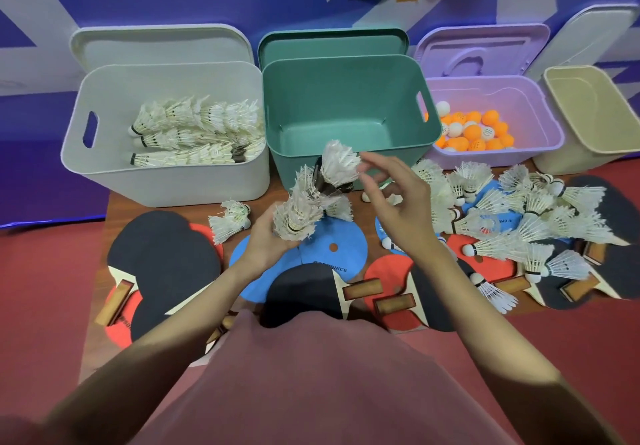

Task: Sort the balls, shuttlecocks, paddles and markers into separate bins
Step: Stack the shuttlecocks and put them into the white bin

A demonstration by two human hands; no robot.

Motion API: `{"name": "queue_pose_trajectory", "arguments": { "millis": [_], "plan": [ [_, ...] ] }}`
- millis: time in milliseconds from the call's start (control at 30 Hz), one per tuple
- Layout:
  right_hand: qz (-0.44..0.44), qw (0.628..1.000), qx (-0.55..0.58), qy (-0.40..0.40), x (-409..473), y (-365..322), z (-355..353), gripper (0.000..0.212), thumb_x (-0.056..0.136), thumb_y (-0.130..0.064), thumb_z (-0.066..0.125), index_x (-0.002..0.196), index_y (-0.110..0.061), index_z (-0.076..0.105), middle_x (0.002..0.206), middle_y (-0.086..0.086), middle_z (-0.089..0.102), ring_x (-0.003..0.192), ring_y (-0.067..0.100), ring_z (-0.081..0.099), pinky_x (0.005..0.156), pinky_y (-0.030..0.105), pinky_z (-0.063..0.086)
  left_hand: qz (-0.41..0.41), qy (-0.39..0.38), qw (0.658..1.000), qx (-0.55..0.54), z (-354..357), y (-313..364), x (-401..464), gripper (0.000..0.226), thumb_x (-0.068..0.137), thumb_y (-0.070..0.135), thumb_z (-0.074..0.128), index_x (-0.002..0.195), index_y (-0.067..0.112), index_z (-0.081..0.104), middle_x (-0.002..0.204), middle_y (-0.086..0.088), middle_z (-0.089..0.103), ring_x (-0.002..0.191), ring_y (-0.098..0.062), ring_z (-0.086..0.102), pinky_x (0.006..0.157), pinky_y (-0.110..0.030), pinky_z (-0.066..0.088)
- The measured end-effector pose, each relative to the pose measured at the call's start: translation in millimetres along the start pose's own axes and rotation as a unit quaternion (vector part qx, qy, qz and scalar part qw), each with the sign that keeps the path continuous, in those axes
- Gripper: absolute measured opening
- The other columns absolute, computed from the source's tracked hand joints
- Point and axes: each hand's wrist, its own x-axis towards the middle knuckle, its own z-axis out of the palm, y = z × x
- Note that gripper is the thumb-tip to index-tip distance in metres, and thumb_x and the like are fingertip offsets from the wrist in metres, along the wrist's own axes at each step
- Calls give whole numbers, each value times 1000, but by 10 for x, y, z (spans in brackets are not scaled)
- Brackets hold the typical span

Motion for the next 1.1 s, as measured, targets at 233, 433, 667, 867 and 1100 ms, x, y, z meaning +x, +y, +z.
{"name": "queue_pose_trajectory", "arguments": {
  "millis": [233, 433, 667, 867, 1100],
  "plan": [
    [165, 979, -119, 18, 4, 684, 172, 16, 90, -10, 53, 102, -7, 64, 93, 6, 67, 75, 14, 61, 67, 34, 53, 24, 33, 998, -44, -142, -67, -69, 51, 71, 5, 80, 112, 23, 56, 107, 7, 64, 94, 3, 60, 75, -14, 50],
    [330, 908, -182, -184, -68, 1335, 659, 33, 82, -17, 68, 87, 15, 63, 86, 24, 68, 88, 35, 63, 75, 43, 51, -15, 58, 998, -24, -305, -189, -140, 53, 67, 14, 80, 110, 34, 56, 99, 16, 65, 81, 2, 60, 59, -13, 49],
    [353, 910, -163, -143, -136, 1470, 864, 31, 77, -6, 68, 55, -6, 47, 58, 7, 43, 61, 22, 43, 61, 35, 41, -24, 97, 995, -3, -428, -314, -158, 54, 67, -4, 81, 114, 11, 58, 105, 10, 64, 92, 11, 58, 81, -11, 46],
    [216, 970, -106, -33, -120, 936, 554, 14, 87, -16, 64, 80, -4, 61, 67, 9, 57, 62, 24, 52, 60, 32, 42, -27, 100, 995, 4, -470, -327, -243, 52, 57, 28, 81, 102, 35, 57, 98, 19, 65, 91, 9, 59, 78, -11, 46],
    [-2, 995, -61, 75, 143, -48, 139, 6, 90, -9, 62, 88, -5, 66, 78, -2, 58, 70, 19, 50, 64, 22, 39, -18, 91, 996, -2, -408, -340, -290, 52, 68, -4, 81, 109, 14, 55, 94, 12, 61, 74, 13, 61, 65, -4, 45]
  ]
}}
